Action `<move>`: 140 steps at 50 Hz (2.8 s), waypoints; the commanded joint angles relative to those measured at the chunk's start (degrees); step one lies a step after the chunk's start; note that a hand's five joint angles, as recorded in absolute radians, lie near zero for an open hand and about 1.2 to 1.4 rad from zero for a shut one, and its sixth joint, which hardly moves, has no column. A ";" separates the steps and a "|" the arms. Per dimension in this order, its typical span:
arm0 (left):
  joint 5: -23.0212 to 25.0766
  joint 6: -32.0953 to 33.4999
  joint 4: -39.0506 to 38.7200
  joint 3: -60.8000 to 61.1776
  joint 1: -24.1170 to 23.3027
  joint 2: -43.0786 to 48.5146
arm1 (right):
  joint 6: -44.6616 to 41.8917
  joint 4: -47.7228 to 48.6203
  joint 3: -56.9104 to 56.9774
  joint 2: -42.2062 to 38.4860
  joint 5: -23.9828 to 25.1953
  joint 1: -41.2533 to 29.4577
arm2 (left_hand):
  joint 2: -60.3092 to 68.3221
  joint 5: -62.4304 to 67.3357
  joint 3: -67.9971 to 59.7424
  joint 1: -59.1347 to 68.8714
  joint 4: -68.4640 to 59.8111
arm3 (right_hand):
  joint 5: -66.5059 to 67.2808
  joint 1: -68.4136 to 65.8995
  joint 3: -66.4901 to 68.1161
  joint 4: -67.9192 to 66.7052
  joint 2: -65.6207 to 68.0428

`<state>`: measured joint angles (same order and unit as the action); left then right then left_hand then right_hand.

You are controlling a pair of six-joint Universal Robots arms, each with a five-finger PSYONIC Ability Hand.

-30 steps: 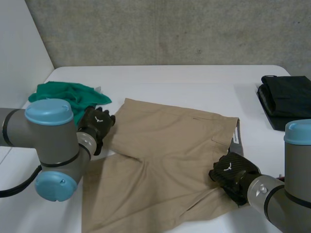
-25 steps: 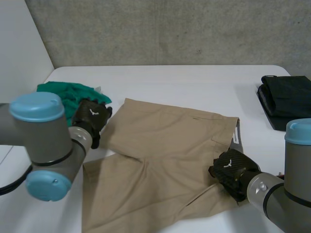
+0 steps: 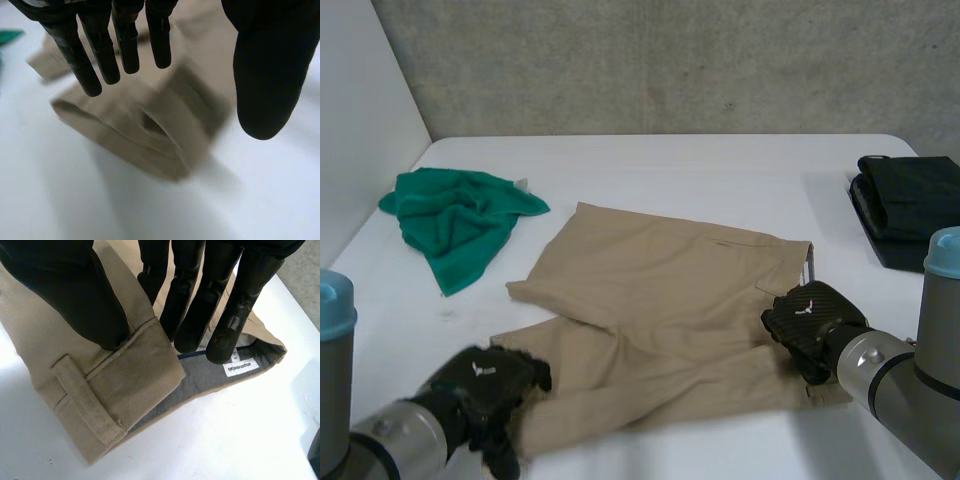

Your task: Fold the laundry.

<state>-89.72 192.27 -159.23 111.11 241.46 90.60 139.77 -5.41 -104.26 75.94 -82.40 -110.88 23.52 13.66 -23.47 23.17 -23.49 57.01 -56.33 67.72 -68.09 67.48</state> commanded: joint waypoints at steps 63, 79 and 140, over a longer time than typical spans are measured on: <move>-3.97 19.21 -51.71 -34.41 -1.87 35.56 | 9.64 7.99 27.40 -11.80 -10.44 1.80 | -13.52 -13.66 13.47 -13.17 13.49 | -57.01 46.33 -57.72 58.09 -57.48; -3.62 4.26 -51.54 -16.54 -1.87 24.89 | 19.22 10.33 8.20 -10.72 4.26 8.67 | -13.52 -13.66 13.47 -13.17 13.49 | -42.81 32.12 -43.51 43.88 -43.27; -3.97 3.99 -47.58 -15.74 -1.26 19.79 | -23.49 27.03 11.10 -15.65 13.05 -18.32 | -13.52 -13.66 13.47 -13.17 13.49 | 7.55 -18.23 6.84 -6.47 7.09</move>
<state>-93.71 196.26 -206.72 96.84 240.15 110.46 119.20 21.36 -92.05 64.36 -74.76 -123.41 11.60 2.65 -12.03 10.97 -11.58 55.90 -55.97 68.27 -68.25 67.53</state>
